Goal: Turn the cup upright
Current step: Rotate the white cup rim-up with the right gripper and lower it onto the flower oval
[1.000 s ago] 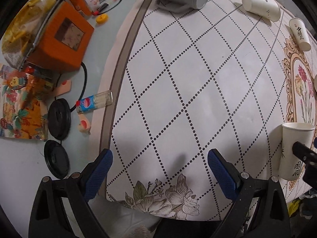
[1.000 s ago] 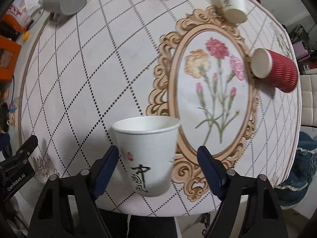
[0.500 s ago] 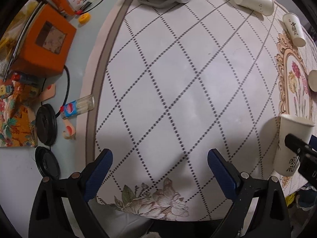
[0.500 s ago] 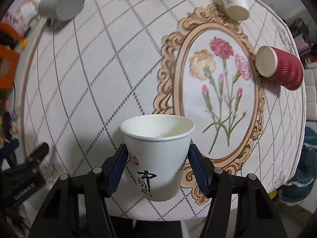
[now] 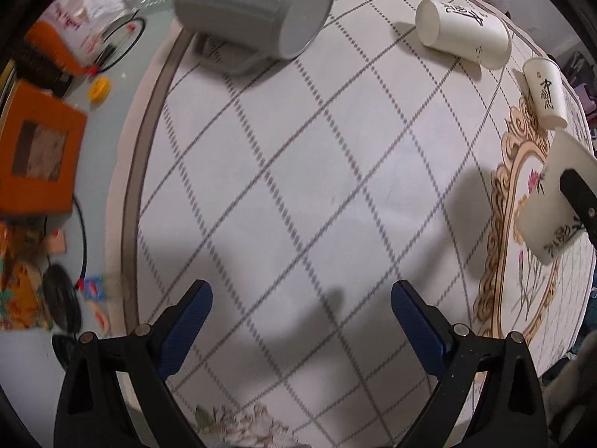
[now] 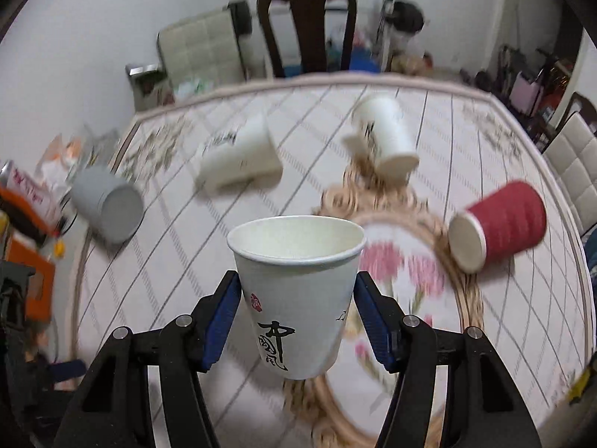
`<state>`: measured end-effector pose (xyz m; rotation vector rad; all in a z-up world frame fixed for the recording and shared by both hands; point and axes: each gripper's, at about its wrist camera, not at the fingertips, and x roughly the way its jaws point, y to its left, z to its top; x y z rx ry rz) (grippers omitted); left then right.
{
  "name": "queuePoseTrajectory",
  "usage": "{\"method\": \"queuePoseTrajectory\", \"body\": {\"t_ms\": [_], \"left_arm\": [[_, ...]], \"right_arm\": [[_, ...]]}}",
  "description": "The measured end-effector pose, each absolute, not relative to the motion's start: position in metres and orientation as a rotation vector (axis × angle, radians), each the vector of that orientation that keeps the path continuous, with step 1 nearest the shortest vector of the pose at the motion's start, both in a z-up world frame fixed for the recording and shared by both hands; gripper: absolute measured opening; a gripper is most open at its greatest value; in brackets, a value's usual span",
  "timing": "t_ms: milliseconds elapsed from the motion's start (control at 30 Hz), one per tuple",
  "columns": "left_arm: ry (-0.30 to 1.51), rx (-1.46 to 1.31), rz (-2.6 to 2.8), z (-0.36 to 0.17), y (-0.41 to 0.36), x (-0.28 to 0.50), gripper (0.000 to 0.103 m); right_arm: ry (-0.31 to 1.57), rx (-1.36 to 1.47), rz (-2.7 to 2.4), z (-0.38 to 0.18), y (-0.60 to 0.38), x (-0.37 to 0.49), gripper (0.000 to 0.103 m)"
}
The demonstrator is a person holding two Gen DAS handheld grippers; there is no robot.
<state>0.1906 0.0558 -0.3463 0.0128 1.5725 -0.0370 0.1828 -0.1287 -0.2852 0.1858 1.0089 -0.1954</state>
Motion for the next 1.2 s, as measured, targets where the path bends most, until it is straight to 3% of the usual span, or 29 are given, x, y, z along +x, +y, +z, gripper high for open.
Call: {"method": "queuePoseTrajectory", "body": {"t_ms": [367, 767, 1200], "left_arm": [[1.559, 0.083, -0.052, -0.38, 0.055, 0.215, 0.098], [1.516, 0.126, -0.082, -0.369, 0.057, 0.181, 0.098], [1.434, 0.144, -0.065, -0.308, 0.032, 0.136, 0.098]], "right_arm": [[0.841, 0.119, -0.232, -0.313, -0.126, 0.181, 0.064], [0.9, 0.136, -0.234, -0.313, -0.126, 0.159, 0.067], [0.942, 0.13, -0.29, -0.286, -0.139, 0.12, 0.092]]}}
